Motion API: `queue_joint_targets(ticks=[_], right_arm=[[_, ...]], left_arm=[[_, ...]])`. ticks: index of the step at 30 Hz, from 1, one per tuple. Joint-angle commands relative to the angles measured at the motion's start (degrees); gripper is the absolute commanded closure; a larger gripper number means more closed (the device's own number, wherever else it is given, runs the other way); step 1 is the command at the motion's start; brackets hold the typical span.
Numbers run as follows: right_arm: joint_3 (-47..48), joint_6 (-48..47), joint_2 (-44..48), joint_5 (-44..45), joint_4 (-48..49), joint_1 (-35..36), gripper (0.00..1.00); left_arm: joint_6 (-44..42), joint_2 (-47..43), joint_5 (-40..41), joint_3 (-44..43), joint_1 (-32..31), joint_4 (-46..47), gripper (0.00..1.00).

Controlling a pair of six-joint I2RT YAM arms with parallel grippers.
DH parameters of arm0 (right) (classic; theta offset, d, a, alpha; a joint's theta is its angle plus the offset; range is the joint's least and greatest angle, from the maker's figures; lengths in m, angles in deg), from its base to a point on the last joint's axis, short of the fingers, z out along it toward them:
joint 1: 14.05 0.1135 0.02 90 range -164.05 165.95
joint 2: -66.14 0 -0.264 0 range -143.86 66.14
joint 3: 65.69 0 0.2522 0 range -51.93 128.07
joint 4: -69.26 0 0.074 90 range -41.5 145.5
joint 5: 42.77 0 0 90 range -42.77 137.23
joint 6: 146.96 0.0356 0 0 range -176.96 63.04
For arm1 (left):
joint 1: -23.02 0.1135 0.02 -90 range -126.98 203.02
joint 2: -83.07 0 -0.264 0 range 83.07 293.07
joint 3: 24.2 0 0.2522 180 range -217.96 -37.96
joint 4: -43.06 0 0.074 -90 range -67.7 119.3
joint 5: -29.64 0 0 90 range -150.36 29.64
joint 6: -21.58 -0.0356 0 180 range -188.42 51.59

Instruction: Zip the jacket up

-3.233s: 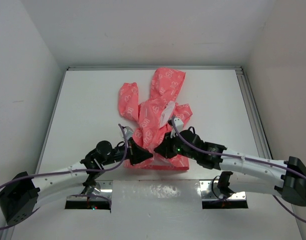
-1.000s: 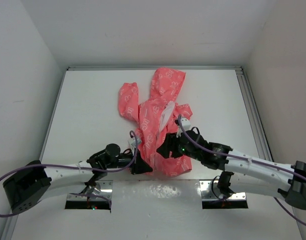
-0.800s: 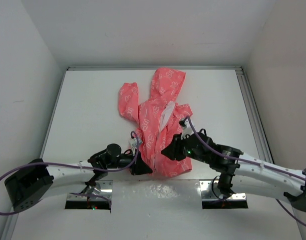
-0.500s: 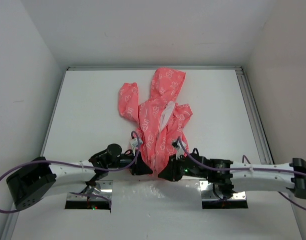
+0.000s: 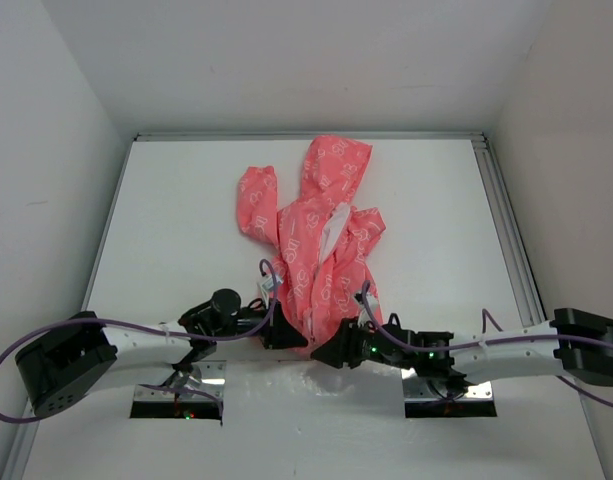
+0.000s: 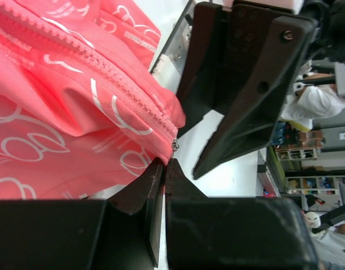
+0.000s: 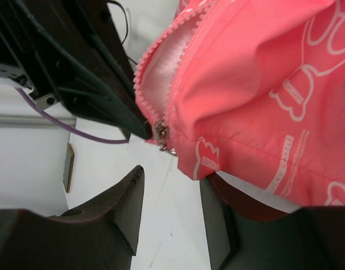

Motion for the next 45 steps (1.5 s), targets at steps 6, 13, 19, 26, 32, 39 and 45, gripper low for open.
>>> queue_joint_targets(ticks=[6,13,19,26,32,39,45], right_arm=[[-0.83,1.39,-2.2,4.67,9.93,0.26,0.56],[0.4,0.42,-3.78,3.71,10.73,0.26,0.59],[0.4,0.95,-3.08,3.71,9.33,0.26,0.68],[0.49,1.3,-1.76,3.97,7.65,0.26,0.87],[3.13,1.74,-0.27,1.6,3.52,0.26,1.0],[7.7,1.47,1.14,1.42,-1.5,0.26,1.0],[12.18,-0.46,-1.58,9.24,-4.75,0.0,1.0]], left_arm=[[4.08,-0.06,-3.09,2.41,-0.35,6.95,1.0],[3.9,0.03,-3.45,2.67,-0.35,6.26,1.0],[3.2,-0.23,-2.92,2.76,-0.35,5.38,1.0],[2.23,-0.23,-2.48,2.41,-0.35,3.98,1.0],[-0.4,-1.55,-0.63,1.45,-0.35,-1.29,1.0],[-6.38,-4.1,2.45,-0.49,-0.44,-10.61,1.0],[-7.79,-4.98,1.39,-0.22,-0.62,-11.15,1.0]])
